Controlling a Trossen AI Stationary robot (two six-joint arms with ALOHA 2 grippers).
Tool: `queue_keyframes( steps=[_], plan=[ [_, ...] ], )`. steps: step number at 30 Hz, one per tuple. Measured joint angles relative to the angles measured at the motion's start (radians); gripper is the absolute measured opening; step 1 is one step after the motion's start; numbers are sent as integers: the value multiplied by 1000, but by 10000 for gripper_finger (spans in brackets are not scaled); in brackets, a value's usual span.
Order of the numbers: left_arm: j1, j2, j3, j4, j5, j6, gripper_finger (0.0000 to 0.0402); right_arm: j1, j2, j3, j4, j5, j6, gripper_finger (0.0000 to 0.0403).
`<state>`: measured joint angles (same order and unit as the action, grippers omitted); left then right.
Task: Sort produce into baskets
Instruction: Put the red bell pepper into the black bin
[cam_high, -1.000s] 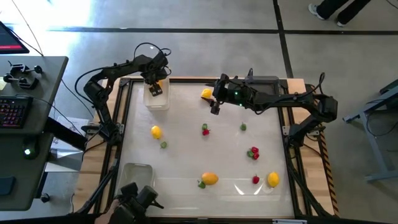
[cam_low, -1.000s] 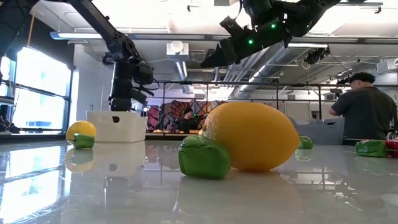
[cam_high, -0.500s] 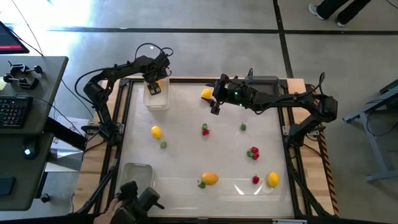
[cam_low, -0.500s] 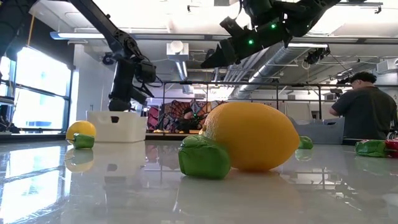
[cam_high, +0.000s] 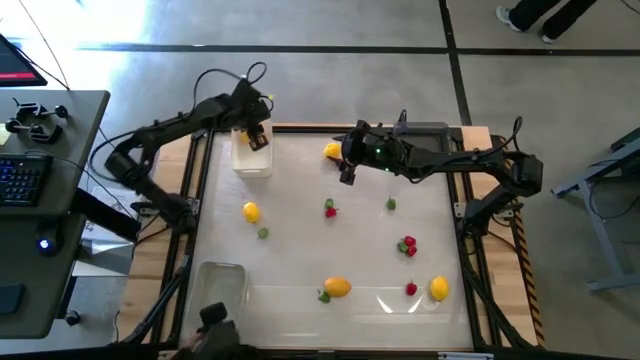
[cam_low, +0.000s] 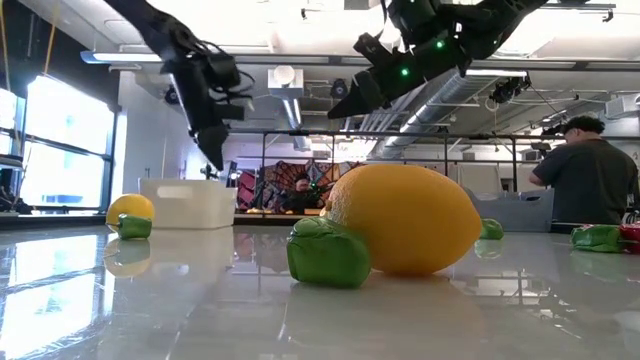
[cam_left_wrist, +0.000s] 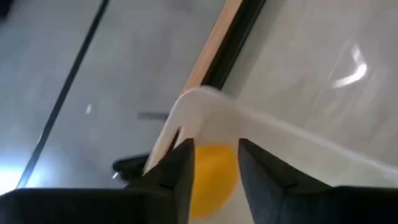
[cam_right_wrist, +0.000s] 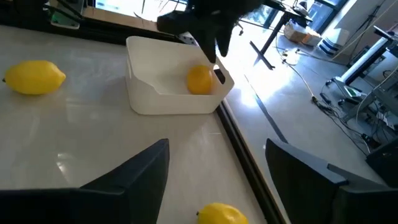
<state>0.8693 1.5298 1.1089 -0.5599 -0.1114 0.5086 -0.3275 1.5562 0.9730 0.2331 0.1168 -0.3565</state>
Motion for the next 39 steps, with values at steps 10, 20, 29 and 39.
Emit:
queue_keyframes(
  steps=[10, 20, 29, 39],
  plan=[
    [-72, -267, -338, 379, 377, -87, 16, 0, 0, 0, -21, -2, 17, 160],
    [-156, -340, -628, 937, 562, -245, 5, 0, 21, 0, -70, -23, 41, 56],
    [-201, -339, -741, 1180, 603, -273, 5, -29, 87, 0, -64, -101, 41, 5],
    [-205, -339, -804, 1339, 688, -332, 5, -97, 102, -68, -14, -120, 106, 0]
  ],
)
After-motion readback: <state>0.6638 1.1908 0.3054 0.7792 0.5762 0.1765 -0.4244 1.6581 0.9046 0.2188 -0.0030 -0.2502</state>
